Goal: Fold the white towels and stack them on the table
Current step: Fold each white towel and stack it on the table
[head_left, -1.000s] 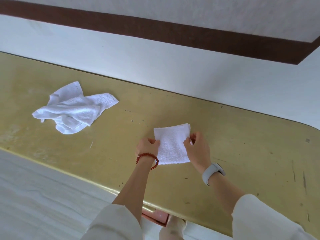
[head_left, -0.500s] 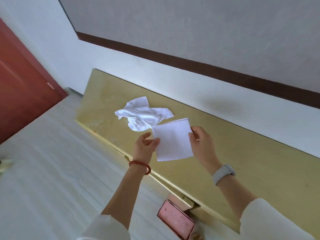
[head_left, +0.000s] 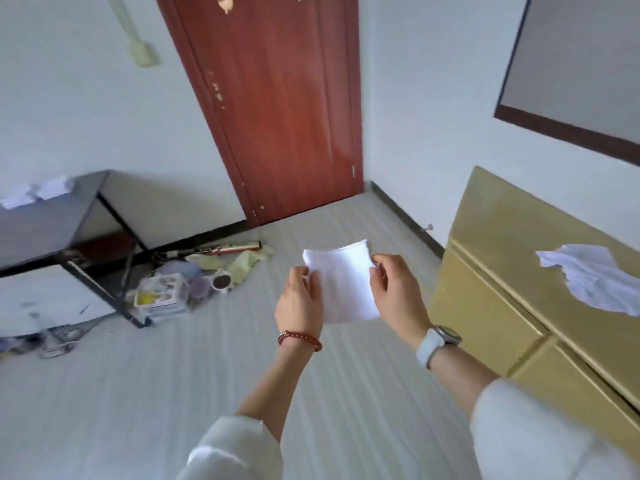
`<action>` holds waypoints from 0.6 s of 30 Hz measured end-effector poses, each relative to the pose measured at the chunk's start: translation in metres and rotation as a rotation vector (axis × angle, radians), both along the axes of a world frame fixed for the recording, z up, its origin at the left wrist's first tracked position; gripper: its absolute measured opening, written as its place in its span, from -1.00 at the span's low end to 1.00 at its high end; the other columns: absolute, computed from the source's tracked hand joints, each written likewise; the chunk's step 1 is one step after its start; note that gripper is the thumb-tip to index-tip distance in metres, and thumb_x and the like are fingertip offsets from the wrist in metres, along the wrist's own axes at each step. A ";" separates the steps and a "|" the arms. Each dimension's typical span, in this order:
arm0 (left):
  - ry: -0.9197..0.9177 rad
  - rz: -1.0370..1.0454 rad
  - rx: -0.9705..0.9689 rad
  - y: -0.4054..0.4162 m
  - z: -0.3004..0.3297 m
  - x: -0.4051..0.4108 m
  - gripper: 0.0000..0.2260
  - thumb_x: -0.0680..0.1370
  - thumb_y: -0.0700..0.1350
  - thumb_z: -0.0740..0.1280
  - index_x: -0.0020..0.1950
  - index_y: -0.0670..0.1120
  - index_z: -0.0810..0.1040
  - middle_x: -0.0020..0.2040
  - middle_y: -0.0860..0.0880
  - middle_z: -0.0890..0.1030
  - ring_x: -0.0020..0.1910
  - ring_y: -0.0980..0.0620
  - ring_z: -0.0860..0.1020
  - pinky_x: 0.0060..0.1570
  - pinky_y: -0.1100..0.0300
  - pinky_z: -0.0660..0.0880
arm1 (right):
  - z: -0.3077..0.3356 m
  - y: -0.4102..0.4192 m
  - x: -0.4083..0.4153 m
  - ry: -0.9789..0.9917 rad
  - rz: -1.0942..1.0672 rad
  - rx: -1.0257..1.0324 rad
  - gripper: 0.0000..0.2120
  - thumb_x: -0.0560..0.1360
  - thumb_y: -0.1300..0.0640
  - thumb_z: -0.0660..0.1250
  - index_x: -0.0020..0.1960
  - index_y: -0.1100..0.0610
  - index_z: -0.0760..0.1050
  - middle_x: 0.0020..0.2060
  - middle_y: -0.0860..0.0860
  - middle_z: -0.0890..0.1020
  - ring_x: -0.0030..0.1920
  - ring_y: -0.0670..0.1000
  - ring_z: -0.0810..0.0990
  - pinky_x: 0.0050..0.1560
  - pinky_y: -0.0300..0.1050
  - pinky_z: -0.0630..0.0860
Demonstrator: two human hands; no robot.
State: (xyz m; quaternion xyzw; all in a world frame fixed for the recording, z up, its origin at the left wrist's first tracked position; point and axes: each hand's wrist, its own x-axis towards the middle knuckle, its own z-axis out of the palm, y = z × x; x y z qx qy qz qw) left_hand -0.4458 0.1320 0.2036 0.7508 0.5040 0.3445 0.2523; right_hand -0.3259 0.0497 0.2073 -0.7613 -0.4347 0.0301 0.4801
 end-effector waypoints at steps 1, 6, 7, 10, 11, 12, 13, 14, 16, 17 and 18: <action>0.017 0.049 0.018 0.021 0.004 -0.028 -0.79 0.60 -0.05 0.14 0.06 -0.17 0.42 -0.14 -0.15 0.59 -0.17 -0.22 0.54 -0.28 0.06 0.38 | 0.004 0.027 -0.023 -0.005 0.050 -0.004 -0.82 0.51 0.25 0.23 0.10 0.22 0.49 -0.02 0.11 0.54 -0.13 0.15 0.55 -0.12 -0.08 0.42; 0.066 0.300 0.023 0.115 0.013 -0.158 -0.80 0.60 -0.03 0.14 0.04 -0.15 0.42 -0.16 -0.13 0.58 -0.16 -0.21 0.53 -0.27 0.08 0.36 | 0.016 0.152 -0.133 -0.082 0.267 -0.034 -0.80 0.52 0.19 0.23 0.13 0.18 0.47 0.03 0.11 0.54 -0.12 0.22 0.55 -0.11 0.04 0.48; 0.061 0.352 0.016 0.134 0.012 -0.181 -0.80 0.60 -0.02 0.13 0.04 -0.14 0.42 -0.15 -0.11 0.58 -0.15 -0.20 0.53 -0.26 0.08 0.36 | 0.016 0.175 -0.153 -0.101 0.311 -0.040 -0.79 0.52 0.18 0.22 0.13 0.18 0.47 0.04 0.11 0.54 -0.11 0.22 0.55 -0.12 0.06 0.48; 0.049 0.470 0.007 0.189 0.014 -0.242 -0.80 0.60 0.00 0.14 0.05 -0.11 0.43 -0.10 -0.10 0.60 -0.12 -0.18 0.53 -0.23 0.10 0.35 | 0.015 0.248 -0.209 -0.134 0.403 -0.034 -0.79 0.53 0.17 0.22 0.14 0.18 0.48 0.05 0.10 0.55 -0.08 0.21 0.55 -0.12 0.02 0.46; 0.046 0.511 0.010 0.208 0.015 -0.263 -0.79 0.59 0.00 0.14 0.06 -0.11 0.44 -0.09 -0.09 0.60 -0.10 -0.17 0.53 -0.22 0.10 0.35 | 0.014 0.275 -0.229 -0.124 0.435 -0.019 -0.79 0.53 0.17 0.22 0.13 0.18 0.48 0.03 0.10 0.55 -0.06 0.19 0.54 -0.11 0.00 0.44; 0.035 0.543 0.014 0.231 0.015 -0.285 -0.79 0.59 0.00 0.15 0.07 -0.11 0.44 -0.09 -0.08 0.60 -0.09 -0.16 0.53 -0.20 0.10 0.37 | 0.012 0.305 -0.250 -0.112 0.475 -0.007 -0.80 0.52 0.19 0.23 0.12 0.19 0.49 0.01 0.10 0.56 -0.04 0.17 0.53 -0.10 -0.02 0.43; 0.015 0.567 0.024 0.255 0.015 -0.306 -0.79 0.59 0.00 0.16 0.06 -0.11 0.45 -0.10 -0.08 0.60 -0.09 -0.16 0.54 -0.18 0.08 0.40 | 0.012 0.335 -0.270 -0.095 0.513 -0.002 -0.80 0.51 0.20 0.23 0.11 0.21 0.49 -0.02 0.11 0.57 -0.04 0.16 0.53 -0.10 -0.04 0.41; -0.004 0.587 0.030 0.282 0.016 -0.327 -0.79 0.58 0.00 0.17 0.05 -0.12 0.46 -0.12 -0.07 0.60 -0.10 -0.17 0.54 -0.16 0.06 0.43 | 0.012 0.367 -0.289 -0.080 0.555 0.007 -0.81 0.51 0.22 0.24 0.09 0.22 0.49 -0.04 0.11 0.57 -0.04 0.15 0.53 -0.10 -0.05 0.40; -0.053 0.620 0.039 0.341 0.023 -0.367 -0.81 0.57 -0.03 0.22 0.02 -0.14 0.48 -0.20 -0.05 0.55 -0.13 -0.18 0.53 -0.15 0.05 0.44 | 0.017 0.434 -0.326 -0.040 0.631 0.031 -0.83 0.51 0.23 0.24 0.07 0.23 0.50 -0.06 0.11 0.56 -0.08 0.13 0.53 -0.11 -0.08 0.38; -0.086 0.638 0.036 0.370 0.027 -0.386 -0.81 0.56 -0.05 0.23 0.02 -0.16 0.49 -0.22 -0.03 0.53 -0.14 -0.16 0.53 -0.16 0.07 0.44 | 0.021 0.467 -0.344 -0.019 0.663 0.033 -0.83 0.51 0.23 0.23 0.07 0.22 0.49 -0.06 0.10 0.56 -0.10 0.11 0.52 -0.11 -0.09 0.38; -0.120 0.656 0.033 0.398 0.032 -0.404 -0.82 0.56 -0.06 0.25 0.02 -0.16 0.50 -0.23 -0.03 0.51 -0.16 -0.14 0.52 -0.17 0.10 0.42 | 0.025 0.501 -0.362 0.001 0.693 0.034 -0.83 0.52 0.22 0.22 0.07 0.23 0.49 -0.05 0.09 0.56 -0.11 0.08 0.51 -0.12 -0.12 0.37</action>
